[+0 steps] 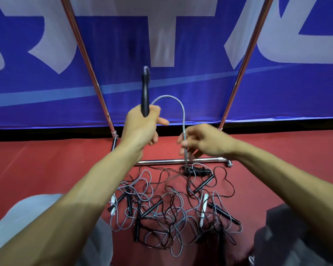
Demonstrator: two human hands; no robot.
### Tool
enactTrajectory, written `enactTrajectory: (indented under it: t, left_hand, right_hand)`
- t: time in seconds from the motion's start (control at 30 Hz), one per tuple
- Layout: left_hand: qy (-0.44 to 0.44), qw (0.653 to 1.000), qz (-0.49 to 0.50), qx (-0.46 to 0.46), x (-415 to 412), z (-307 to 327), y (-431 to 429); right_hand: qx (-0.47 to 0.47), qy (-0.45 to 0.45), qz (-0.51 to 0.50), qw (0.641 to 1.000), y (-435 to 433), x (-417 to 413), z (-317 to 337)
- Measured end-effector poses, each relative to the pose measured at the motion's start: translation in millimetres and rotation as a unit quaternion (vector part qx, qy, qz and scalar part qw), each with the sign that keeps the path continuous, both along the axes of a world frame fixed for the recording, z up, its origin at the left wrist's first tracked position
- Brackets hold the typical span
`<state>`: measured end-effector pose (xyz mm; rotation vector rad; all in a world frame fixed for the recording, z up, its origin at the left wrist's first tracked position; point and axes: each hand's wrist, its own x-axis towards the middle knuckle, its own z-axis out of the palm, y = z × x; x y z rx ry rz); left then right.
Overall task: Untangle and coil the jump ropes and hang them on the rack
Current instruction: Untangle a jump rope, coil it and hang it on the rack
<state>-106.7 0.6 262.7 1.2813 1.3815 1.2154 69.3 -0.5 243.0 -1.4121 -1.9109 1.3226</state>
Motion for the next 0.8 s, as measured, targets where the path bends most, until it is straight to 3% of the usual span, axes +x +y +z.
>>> enactTrajectory:
  t: [0.23, 0.37, 0.5, 0.8]
  left_hand:
    - [0.197, 0.963, -0.181, -0.045, 18, -24, -6]
    - [0.145, 0.957, -0.242, -0.066, 29, -30, -14]
    - [0.110, 0.960, -0.250, -0.055, 35, -34, -18]
    - [0.099, 0.978, -0.182, -0.017, 34, -32, -14]
  right_hand:
    - [0.007, 0.200, -0.154, 0.968, 1, 21, 40]
    - [-0.026, 0.327, -0.228, 0.917, 4, 32, 52]
    - [-0.069, 0.385, -0.260, 0.883, 4, 37, 54]
    - [-0.087, 0.374, -0.289, 0.877, 11, 43, 43]
